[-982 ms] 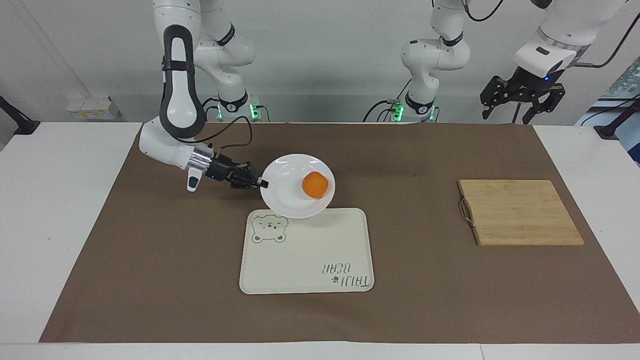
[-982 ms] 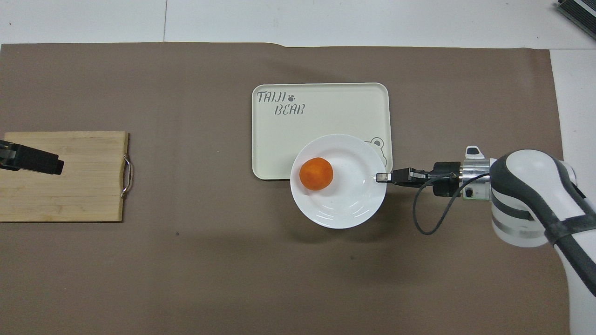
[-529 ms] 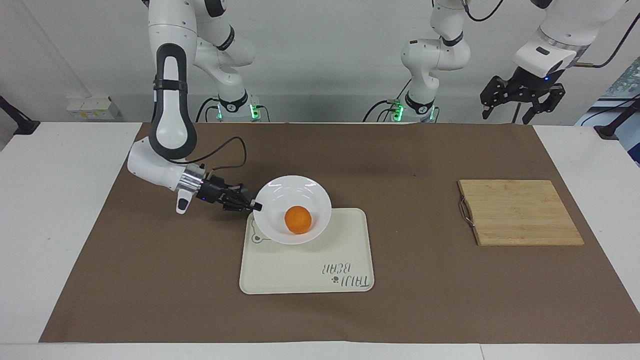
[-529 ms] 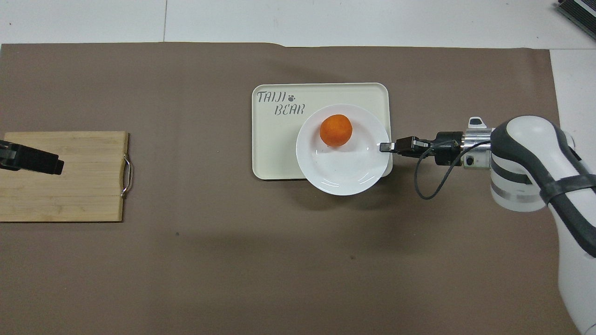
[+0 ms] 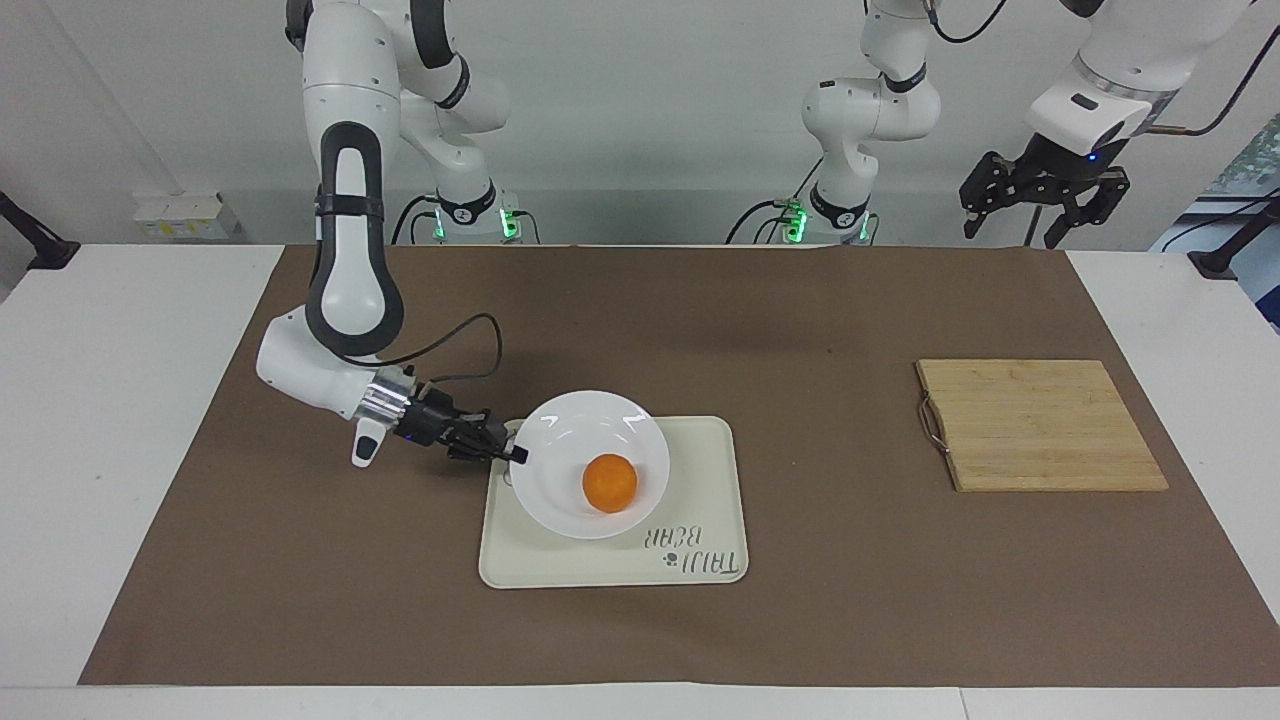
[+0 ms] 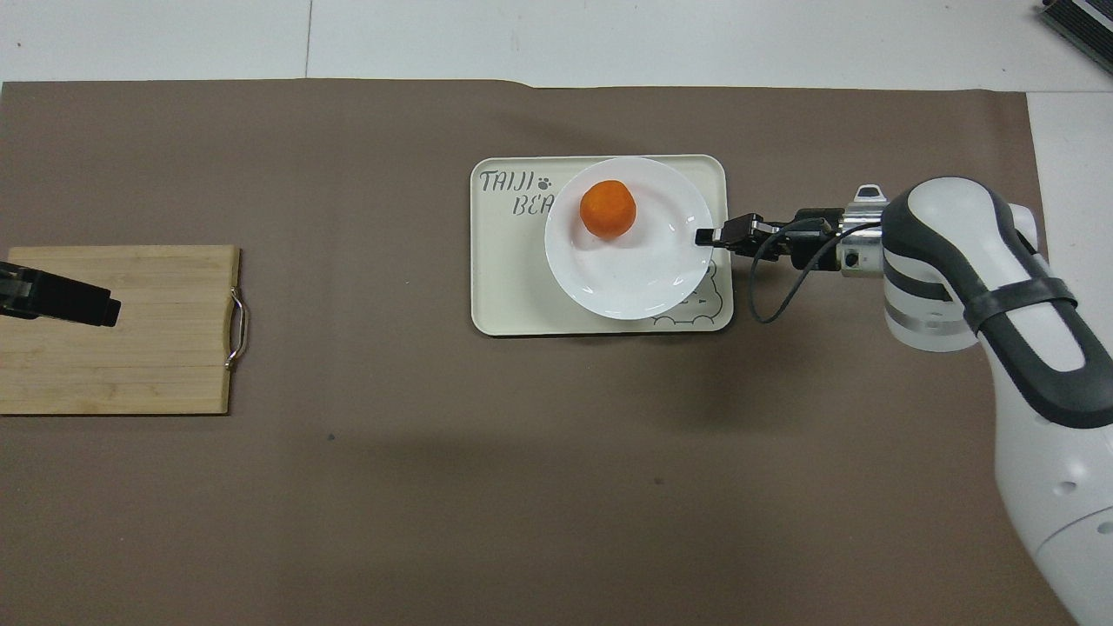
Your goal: Place orange and plate with both arms
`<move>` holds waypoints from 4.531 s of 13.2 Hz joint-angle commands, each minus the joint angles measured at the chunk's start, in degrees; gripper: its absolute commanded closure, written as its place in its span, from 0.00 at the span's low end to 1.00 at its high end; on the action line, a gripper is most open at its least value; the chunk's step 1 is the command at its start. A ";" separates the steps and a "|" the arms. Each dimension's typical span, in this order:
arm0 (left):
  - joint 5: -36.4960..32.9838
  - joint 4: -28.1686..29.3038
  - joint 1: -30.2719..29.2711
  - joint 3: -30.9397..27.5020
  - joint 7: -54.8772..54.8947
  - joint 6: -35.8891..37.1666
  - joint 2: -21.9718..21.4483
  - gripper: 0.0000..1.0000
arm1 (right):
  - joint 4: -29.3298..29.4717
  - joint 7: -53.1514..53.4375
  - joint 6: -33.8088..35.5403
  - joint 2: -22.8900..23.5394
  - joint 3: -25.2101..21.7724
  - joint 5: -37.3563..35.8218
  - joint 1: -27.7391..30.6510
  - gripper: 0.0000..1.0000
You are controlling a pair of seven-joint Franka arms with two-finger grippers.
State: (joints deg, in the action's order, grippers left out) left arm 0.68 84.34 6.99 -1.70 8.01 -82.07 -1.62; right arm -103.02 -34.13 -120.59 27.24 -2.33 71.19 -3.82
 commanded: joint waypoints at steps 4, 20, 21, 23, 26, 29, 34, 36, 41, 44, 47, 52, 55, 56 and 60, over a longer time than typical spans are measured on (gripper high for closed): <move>-0.59 -0.05 0.39 0.03 -0.72 0.77 -0.49 0.00 | 2.65 2.05 -2.19 2.12 0.66 1.76 -2.24 1.00; -0.59 0.03 0.48 0.03 -0.80 0.77 -0.58 0.00 | -0.51 -1.02 -7.46 2.29 0.57 0.44 -4.27 0.21; -0.59 0.03 0.48 0.03 -0.72 0.77 -0.58 0.00 | -0.51 -1.38 -7.46 2.29 0.57 0.44 -4.27 0.10; -0.59 -0.05 0.48 0.03 -0.80 0.77 -0.58 0.00 | -0.34 -1.47 -7.82 1.85 0.40 0.18 -4.35 0.00; -0.59 -0.05 0.48 0.03 -0.72 0.77 -0.58 0.00 | -0.07 -1.12 -7.29 0.36 0.13 -3.41 -3.83 0.00; -0.59 -0.05 0.39 0.03 -0.72 0.77 -0.58 0.00 | -0.07 -0.85 -7.20 -1.22 -0.39 -7.10 -3.65 0.00; -0.59 -0.05 0.48 0.03 -0.80 0.77 -0.58 0.00 | 0.10 3.69 -7.29 -4.99 -1.27 -20.70 -2.07 0.00; -0.59 -0.05 0.48 0.03 -0.80 0.77 -0.58 0.00 | 0.71 8.88 -7.03 -7.10 -1.36 -31.15 -2.07 0.00; -0.59 -0.05 0.39 0.03 -0.80 0.77 -0.58 0.00 | 1.07 22.23 -4.67 -12.29 -1.36 -47.17 -2.33 0.00; -0.59 -0.05 0.48 0.03 -0.80 0.77 -0.58 0.00 | 1.33 30.32 1.30 -15.80 -1.45 -52.90 -2.07 0.00; -0.59 0.03 0.39 0.12 -0.72 0.77 -0.58 0.00 | 1.33 37.98 6.41 -19.67 -1.63 -58.16 -1.54 0.00; -0.59 -0.05 0.39 0.03 -0.54 0.77 -0.58 0.00 | 1.33 38.52 13.17 -24.59 -1.63 -62.22 1.44 0.00; -0.59 -0.05 0.48 0.12 -0.54 0.77 -0.58 0.00 | 1.33 38.17 17.04 -27.41 -1.63 -64.94 2.94 0.00; -0.59 -0.05 0.48 0.12 -0.54 0.77 -0.58 0.00 | 1.33 38.00 17.84 -28.46 -1.63 -66.08 2.94 0.00; -0.59 -0.05 0.39 0.03 -0.80 0.77 -0.58 0.00 | 2.72 37.12 20.48 -31.46 -1.45 -68.03 3.03 0.00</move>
State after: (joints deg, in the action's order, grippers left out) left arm 0.68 84.34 7.05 -1.51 7.98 -82.07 -1.62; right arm -101.07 3.13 -101.30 -2.84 -4.34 4.82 -1.14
